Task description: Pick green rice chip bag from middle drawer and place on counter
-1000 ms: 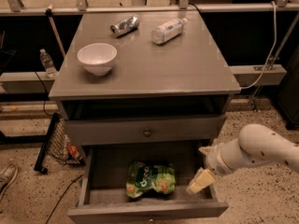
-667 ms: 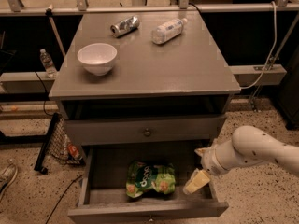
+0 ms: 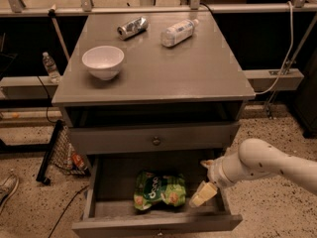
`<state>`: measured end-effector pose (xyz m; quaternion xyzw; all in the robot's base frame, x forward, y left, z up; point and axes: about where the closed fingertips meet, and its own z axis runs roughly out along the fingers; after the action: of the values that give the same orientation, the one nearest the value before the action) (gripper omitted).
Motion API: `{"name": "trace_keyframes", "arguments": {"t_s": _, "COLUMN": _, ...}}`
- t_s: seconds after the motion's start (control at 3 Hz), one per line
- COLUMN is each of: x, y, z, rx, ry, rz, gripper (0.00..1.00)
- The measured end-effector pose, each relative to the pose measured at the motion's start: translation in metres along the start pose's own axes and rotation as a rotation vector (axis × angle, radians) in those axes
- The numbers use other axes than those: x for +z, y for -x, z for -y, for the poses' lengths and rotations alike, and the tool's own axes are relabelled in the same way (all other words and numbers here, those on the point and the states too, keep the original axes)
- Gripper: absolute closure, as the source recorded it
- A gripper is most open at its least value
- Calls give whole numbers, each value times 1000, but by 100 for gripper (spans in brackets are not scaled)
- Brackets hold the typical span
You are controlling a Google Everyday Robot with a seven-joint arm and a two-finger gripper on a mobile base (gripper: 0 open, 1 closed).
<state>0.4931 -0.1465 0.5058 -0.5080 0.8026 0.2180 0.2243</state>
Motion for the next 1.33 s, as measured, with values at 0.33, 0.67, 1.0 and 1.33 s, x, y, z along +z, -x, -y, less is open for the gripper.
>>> {"name": "trace_keyframes", "arguments": {"t_s": 0.33, "x": 46, "y": -8, "z": 8, "rx": -5, "ry": 25, "rz": 43, "gripper": 0}}
{"name": "trace_keyframes", "arguments": {"t_s": 0.67, "x": 49, "y": -8, "z": 9, "rx": -8, "ry": 30, "rz": 44, "gripper": 0}}
{"name": "trace_keyframes", "arguments": {"t_s": 1.0, "x": 71, "y": -8, "z": 21, "rx": -26, "ry": 60, "rz": 48, "gripper": 0}}
{"name": "trace_keyframes", "arguments": {"t_s": 1.33, "x": 87, "y": -7, "z": 30, "rx": -43, "ry": 68, "rz": 54, "gripper": 0}}
